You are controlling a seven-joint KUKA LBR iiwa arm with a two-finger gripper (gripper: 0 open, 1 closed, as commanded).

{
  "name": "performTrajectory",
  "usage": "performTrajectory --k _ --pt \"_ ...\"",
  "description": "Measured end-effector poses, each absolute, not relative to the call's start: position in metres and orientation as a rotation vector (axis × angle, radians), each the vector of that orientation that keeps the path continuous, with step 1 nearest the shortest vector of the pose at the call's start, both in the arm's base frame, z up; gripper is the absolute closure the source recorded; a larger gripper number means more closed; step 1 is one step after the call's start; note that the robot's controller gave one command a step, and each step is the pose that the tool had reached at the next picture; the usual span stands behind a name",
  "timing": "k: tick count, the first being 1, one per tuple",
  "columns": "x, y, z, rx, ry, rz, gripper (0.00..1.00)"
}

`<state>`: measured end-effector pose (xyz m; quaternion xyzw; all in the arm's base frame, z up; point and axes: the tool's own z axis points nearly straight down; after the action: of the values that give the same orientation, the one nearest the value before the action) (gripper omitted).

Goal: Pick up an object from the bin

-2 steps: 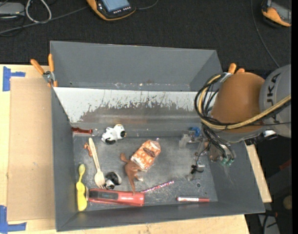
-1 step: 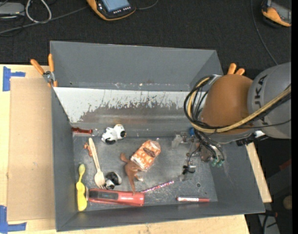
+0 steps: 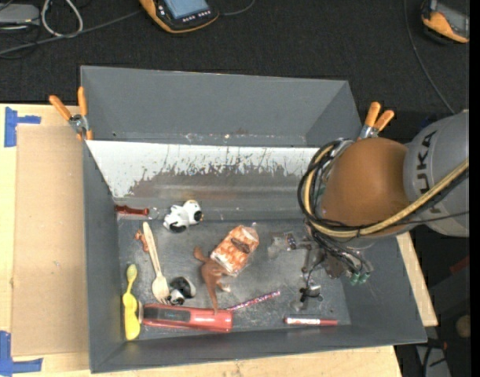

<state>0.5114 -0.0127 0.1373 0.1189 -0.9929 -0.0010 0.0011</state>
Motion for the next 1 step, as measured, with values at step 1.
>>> performTrajectory --k 1 --pt "0.5512 0.0080 0.1084 0.177 -3.137 -0.001 0.00"
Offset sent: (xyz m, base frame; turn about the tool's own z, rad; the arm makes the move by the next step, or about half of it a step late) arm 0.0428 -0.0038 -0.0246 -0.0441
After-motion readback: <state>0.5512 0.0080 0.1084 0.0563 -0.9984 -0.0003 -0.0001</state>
